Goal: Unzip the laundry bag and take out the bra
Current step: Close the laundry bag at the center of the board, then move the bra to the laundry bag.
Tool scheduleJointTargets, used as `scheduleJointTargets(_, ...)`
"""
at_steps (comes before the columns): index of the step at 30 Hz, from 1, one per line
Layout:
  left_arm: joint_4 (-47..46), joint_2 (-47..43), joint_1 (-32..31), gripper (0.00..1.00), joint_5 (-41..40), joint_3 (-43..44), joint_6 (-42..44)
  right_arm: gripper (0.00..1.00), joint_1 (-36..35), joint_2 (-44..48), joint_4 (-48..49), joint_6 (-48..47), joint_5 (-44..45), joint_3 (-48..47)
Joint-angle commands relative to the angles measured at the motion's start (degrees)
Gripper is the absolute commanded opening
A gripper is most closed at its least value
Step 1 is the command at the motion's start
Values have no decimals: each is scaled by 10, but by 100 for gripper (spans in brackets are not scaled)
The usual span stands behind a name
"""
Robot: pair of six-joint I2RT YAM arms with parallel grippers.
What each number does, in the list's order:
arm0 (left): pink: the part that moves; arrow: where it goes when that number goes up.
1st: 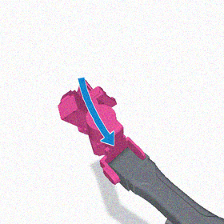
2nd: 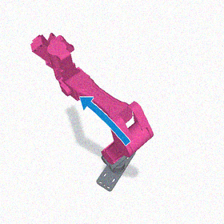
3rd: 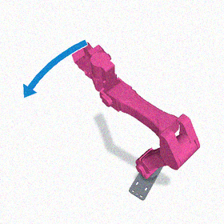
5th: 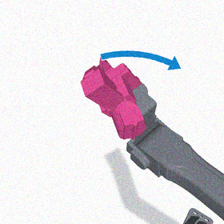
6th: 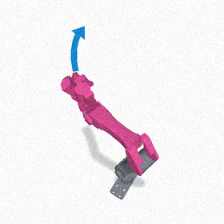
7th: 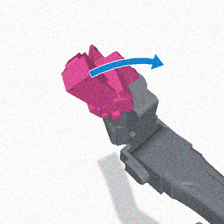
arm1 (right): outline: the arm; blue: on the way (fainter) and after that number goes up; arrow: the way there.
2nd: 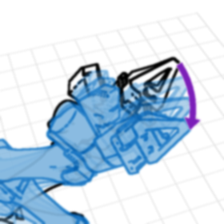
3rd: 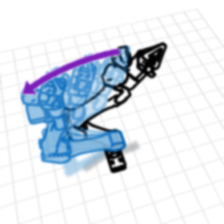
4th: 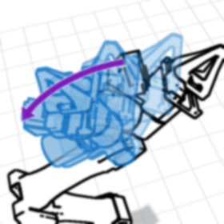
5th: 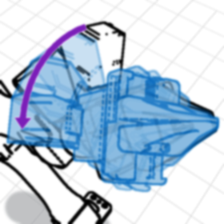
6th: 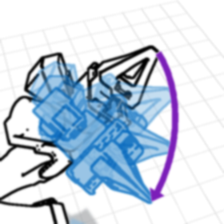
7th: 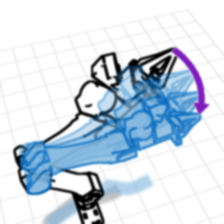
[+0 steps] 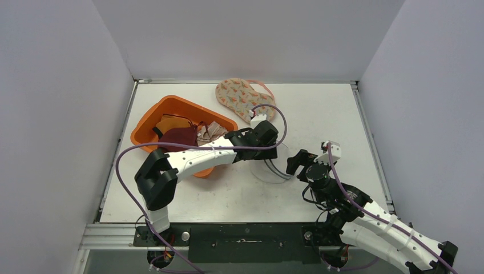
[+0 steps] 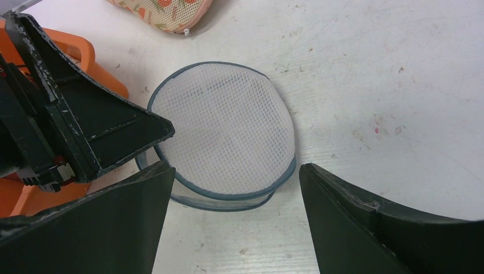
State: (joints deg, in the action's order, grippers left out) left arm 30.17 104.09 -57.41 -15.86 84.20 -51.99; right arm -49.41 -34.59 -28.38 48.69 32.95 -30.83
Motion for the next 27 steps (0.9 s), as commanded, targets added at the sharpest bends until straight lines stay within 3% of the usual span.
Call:
scheduleJointTargets(1,-22,6,0,52,13,-1,-2,83,4,2,6,-1,9,-5)
scheduleJointTargets(5,-34,7,4,34,25,-15,-2,83,4,2,4,2,9,-5)
scheduleJointTargets(11,-59,-14,13,1,35,-53,-5,83,4,-4,2,3,7,-10)
scheduleJointTargets(14,-89,-43,19,0,43,-89,-10,83,4,-12,10,0,-2,-11)
scheduleJointTargets(20,-306,-137,69,0,150,-271,-26,85,19,-22,63,-9,-70,8)
scheduleJointTargets(27,-513,-207,144,0,244,-463,-76,86,102,-17,191,-22,-212,91)
